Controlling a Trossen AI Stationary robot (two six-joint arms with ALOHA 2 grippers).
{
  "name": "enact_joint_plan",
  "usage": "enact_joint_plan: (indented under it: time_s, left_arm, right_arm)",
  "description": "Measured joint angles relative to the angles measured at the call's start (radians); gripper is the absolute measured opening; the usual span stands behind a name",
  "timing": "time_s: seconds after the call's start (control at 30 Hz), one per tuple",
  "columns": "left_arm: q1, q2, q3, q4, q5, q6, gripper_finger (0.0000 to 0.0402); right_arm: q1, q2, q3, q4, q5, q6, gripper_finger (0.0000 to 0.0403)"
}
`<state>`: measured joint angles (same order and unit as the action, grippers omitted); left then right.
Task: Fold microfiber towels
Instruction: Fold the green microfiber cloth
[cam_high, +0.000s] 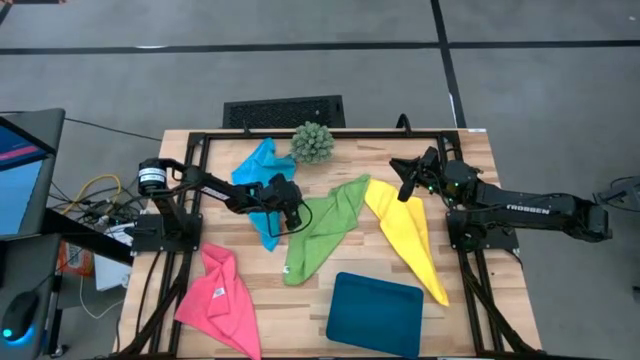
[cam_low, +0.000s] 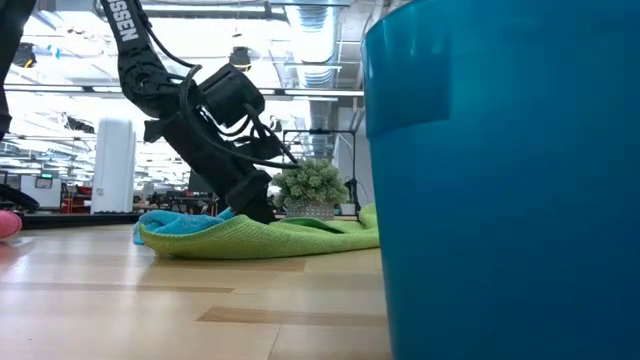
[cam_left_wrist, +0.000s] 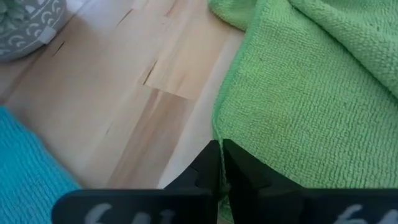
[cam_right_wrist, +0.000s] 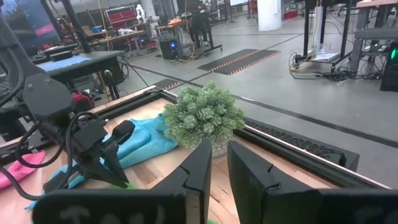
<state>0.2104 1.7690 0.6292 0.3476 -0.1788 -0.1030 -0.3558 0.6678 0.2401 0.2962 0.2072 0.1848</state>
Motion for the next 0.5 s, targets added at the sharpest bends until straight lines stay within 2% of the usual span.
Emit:
enact_joint_plan:
  time_s: [0.27,0.5]
  left_arm:
    - [0.0,-0.051,0.024,-0.026,0.009,-0.014,0.0001]
    - [0.0,-0.087,0.111,-0.087,0.008,-0.013,0.0]
  right_arm:
    - [0.084,0.053,0.0,0.005,0.001,-0.042,0.0078]
    - [0.193,0.19,0.052,0.004,0.001,-0.094,0.0078]
